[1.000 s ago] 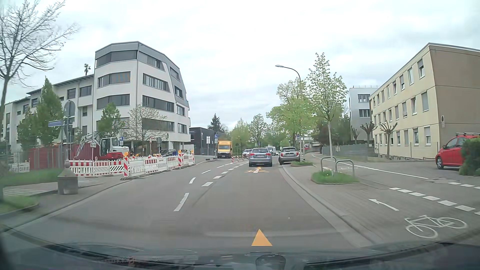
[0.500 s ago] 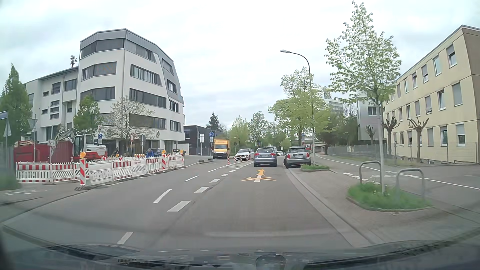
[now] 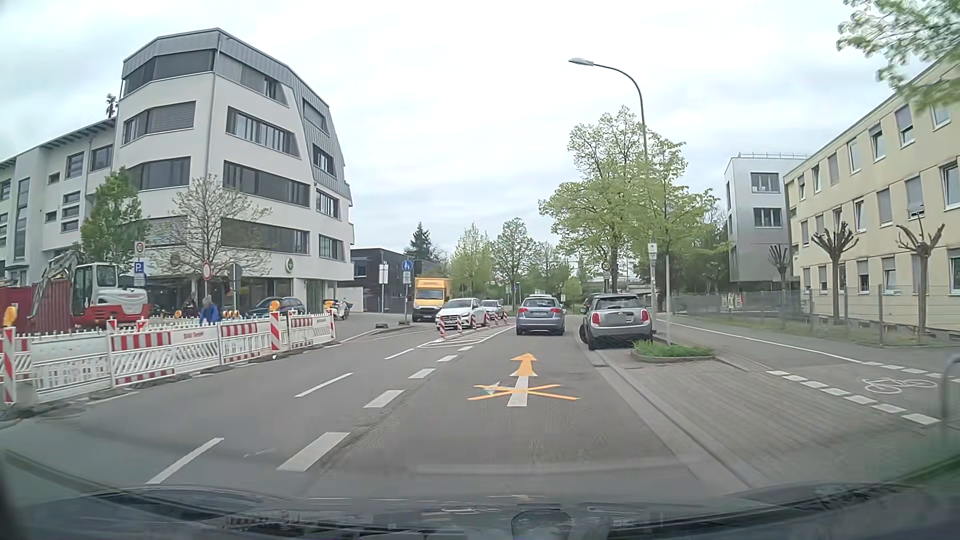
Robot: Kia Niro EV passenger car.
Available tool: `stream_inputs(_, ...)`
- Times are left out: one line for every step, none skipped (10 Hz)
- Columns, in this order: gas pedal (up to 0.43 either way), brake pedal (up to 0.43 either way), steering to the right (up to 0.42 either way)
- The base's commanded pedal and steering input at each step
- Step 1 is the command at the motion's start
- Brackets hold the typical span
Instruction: Follow the waypoints while adhering to traffic rules and regulations
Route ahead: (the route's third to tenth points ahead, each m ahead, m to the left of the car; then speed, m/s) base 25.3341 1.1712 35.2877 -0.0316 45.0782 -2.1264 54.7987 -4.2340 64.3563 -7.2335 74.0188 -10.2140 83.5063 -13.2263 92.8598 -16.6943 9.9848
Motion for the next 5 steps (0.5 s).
stream_inputs(0.059, 0.000, 0.014)
stream_inputs(0.059, 0.000, 0.014)
stream_inputs(0.059, 0.000, 0.014)
stream_inputs(0.059, 0.000, 0.015)
stream_inputs(0.059, 0.000, 0.015)
